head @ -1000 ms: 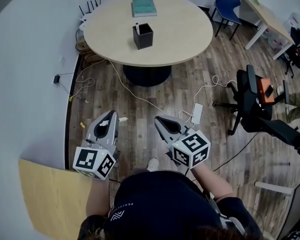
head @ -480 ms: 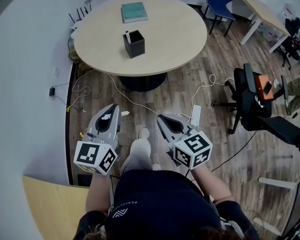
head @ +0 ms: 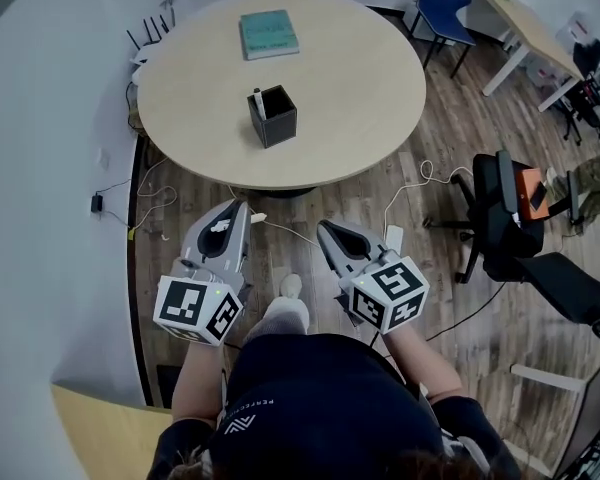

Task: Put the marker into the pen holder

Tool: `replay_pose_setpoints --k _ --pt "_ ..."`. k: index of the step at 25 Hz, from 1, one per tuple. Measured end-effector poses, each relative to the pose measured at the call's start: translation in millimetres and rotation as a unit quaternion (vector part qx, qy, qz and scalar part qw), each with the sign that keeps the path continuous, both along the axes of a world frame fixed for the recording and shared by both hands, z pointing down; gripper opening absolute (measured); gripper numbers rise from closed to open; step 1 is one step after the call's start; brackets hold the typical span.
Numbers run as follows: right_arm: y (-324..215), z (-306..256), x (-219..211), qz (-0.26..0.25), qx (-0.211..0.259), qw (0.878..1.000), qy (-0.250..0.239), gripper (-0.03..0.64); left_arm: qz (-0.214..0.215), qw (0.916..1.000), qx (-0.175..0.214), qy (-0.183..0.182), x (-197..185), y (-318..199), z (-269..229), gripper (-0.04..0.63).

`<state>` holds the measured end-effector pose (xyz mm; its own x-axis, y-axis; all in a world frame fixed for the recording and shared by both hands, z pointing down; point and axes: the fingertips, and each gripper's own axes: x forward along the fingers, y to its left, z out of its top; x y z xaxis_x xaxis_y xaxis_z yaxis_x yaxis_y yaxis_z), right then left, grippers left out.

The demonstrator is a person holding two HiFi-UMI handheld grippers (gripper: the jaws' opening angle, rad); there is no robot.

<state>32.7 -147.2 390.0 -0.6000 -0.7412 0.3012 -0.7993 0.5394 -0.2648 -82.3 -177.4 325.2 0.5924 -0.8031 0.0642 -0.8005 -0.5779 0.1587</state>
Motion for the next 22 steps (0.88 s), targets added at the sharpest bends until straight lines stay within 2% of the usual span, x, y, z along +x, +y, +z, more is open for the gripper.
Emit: replay_pose_setpoints --k 10,16,22 --pt "-102 -5 -33 -0.016 0.008 1.000 0.008 -0.006 0.008 0.9996 0.012 0.026 -17 -90 -10 0.008" --pt "-138 -2 -33 -0.009 0.004 1.000 0.014 -0.005 0.011 0.9987 0.019 0.045 -21 -127 -15 0.008" --pt "-167 -1 -29 -0.015 -0.003 1.000 0.022 -0.005 0.018 0.9978 0.025 0.059 -9 -157 -18 0.008"
